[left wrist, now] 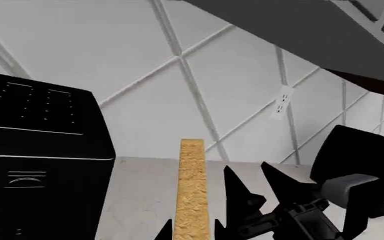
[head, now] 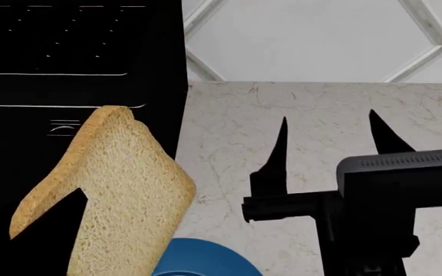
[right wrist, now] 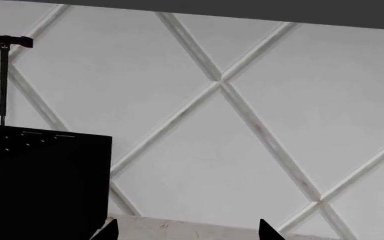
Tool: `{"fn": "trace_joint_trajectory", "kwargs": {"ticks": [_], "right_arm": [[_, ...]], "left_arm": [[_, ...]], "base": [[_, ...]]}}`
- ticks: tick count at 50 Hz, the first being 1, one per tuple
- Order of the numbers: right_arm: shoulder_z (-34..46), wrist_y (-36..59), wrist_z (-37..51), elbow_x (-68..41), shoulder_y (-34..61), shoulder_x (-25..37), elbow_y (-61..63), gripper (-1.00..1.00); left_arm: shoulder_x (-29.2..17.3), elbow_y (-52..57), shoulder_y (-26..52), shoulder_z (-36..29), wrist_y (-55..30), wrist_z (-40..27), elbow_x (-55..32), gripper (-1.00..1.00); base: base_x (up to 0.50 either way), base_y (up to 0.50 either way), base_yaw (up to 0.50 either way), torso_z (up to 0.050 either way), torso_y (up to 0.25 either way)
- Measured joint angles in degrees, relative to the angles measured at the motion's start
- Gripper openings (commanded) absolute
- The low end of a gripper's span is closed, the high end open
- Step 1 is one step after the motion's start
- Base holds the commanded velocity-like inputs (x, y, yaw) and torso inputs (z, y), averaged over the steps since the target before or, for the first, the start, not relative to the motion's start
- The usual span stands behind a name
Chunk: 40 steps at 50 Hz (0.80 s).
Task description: Place the toasted item on a plate.
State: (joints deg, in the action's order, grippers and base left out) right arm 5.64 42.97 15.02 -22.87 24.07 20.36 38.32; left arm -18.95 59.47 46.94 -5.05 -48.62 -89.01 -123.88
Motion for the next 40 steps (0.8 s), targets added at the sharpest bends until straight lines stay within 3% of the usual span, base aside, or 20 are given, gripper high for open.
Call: {"fn": "trace_joint_trajectory", "kwargs": {"ticks": [17, 40], "right_arm": [[0.3, -0.1, 0.5, -0.1, -0.5, 0.2, -0.1, 1.00], [0.6, -0.2, 1.2, -0.1, -1.3, 0.6, 0.1, 1.00]], "left_arm": [[2.0, 0.4, -10.1, 10.9, -6.3, -0.7, -9.3, -1.00], [11.0, -4.3, -21.6, 14.6, -19.9, 11.5, -0.6, -1.00]], "base": [[0.00, 0.00, 0.00, 0.000, 0.000], [0.00, 0.00, 0.00, 0.000, 0.000]]}}
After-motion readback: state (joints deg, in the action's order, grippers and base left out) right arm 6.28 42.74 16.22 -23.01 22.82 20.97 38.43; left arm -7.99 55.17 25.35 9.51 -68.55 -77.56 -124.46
